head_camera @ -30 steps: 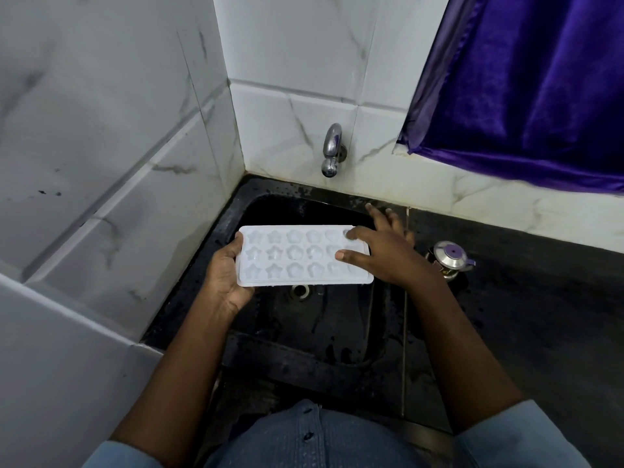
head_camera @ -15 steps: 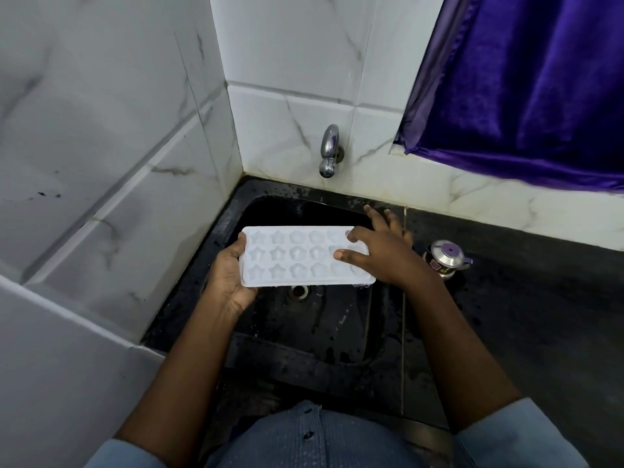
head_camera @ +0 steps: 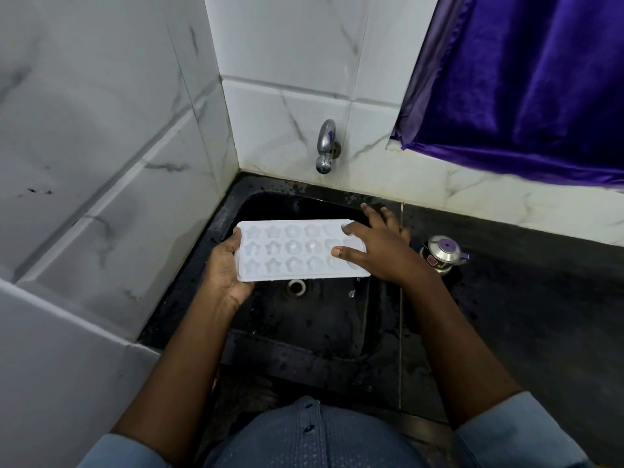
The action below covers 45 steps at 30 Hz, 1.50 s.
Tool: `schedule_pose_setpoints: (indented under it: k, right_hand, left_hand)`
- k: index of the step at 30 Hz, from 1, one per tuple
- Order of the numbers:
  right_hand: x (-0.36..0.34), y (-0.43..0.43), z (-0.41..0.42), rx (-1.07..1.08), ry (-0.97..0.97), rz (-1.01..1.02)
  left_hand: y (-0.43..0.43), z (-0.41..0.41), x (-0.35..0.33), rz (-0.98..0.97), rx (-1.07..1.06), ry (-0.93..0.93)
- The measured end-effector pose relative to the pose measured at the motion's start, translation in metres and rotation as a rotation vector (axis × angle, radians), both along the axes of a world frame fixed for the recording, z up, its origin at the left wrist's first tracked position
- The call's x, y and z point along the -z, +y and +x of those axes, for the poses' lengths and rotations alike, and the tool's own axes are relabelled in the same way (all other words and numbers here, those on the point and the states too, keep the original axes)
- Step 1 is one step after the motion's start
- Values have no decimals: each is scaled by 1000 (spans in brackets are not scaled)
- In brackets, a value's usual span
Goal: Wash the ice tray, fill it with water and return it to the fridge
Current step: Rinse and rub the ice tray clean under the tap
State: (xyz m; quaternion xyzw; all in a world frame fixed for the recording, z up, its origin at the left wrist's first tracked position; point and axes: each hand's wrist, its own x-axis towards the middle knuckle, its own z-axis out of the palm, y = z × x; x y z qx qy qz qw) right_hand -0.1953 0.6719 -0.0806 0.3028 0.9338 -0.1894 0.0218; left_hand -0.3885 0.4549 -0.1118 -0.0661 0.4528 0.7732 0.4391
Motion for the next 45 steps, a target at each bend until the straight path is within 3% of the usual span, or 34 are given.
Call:
schedule_pose_setpoints:
  k: [9, 16, 26, 45]
  right_hand:
    - [-1, -2, -4, -7, 3, -33]
    - [-2, -8, 6, -31, 130, -32]
    - [5, -19, 8, -54, -17, 17]
    - [11, -14, 10, -52, -27, 48]
  left_hand:
    - [-1, -2, 3, -26, -13, 10]
    - [-3, -4, 3, -38, -36, 11]
    - [-4, -3, 1, -50, -27, 27]
    - [-2, -1, -1, -23, -39, 3]
